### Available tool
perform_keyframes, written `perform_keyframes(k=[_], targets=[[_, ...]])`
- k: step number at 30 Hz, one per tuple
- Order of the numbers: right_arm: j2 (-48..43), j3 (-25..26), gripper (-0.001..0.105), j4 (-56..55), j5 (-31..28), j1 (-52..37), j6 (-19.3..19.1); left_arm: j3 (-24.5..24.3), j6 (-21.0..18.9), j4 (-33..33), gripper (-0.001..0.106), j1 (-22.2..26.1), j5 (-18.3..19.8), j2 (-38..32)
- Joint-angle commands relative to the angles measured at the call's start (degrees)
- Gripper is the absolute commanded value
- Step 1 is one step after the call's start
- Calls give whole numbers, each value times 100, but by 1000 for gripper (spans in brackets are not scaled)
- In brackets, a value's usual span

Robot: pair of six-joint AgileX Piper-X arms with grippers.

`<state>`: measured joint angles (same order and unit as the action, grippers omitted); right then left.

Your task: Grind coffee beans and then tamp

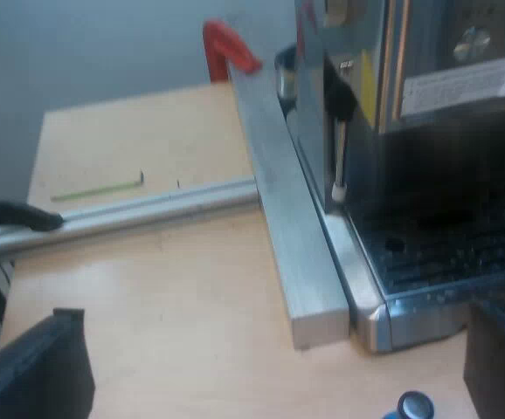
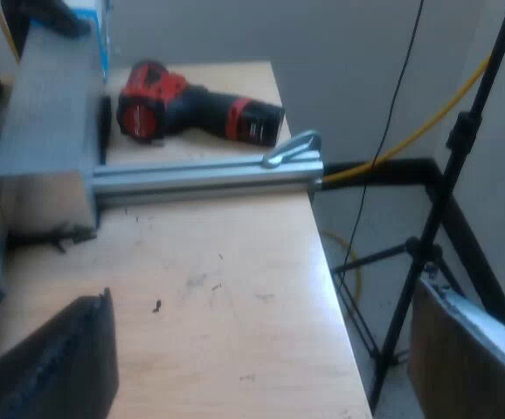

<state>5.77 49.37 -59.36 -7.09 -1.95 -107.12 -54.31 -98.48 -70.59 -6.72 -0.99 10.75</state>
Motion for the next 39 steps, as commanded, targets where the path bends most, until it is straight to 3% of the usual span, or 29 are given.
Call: perform_keyframes(k=[1, 6, 13, 19, 22, 27, 32, 39], targets=[[-320, 53, 71, -5, -35, -8, -62, -39, -6, -147, 87, -15, -98, -453], [-917, 53, 71, -5, -23, 20, 113, -39, -6, -506, 87, -15, -98, -1105], [-899, 123, 71, -440, 358, 26, 238, -57, -6, -1018, 87, -15, -98, -1953], [-899, 9, 71, -432, 358, 26, 238, -123, -6, -1356, 87, 5, -98, -1974], [-899, -73, 71, -432, 516, 26, 238, -86, -6, -1102, 87, 5, -98, -1974], [-883, -398, 71, -169, 1091, 26, 238, 290, -16, -86, 87, 5, -98, -1961], [-884, -884, 71, -134, 1401, 26, 238, 1137, -16, 901, 87, 5, 68, -1961], [-884, -1396, 71, -134, 1398, 26, 308, 2199, -16, 1418, 87, 5, 466, -1948]])
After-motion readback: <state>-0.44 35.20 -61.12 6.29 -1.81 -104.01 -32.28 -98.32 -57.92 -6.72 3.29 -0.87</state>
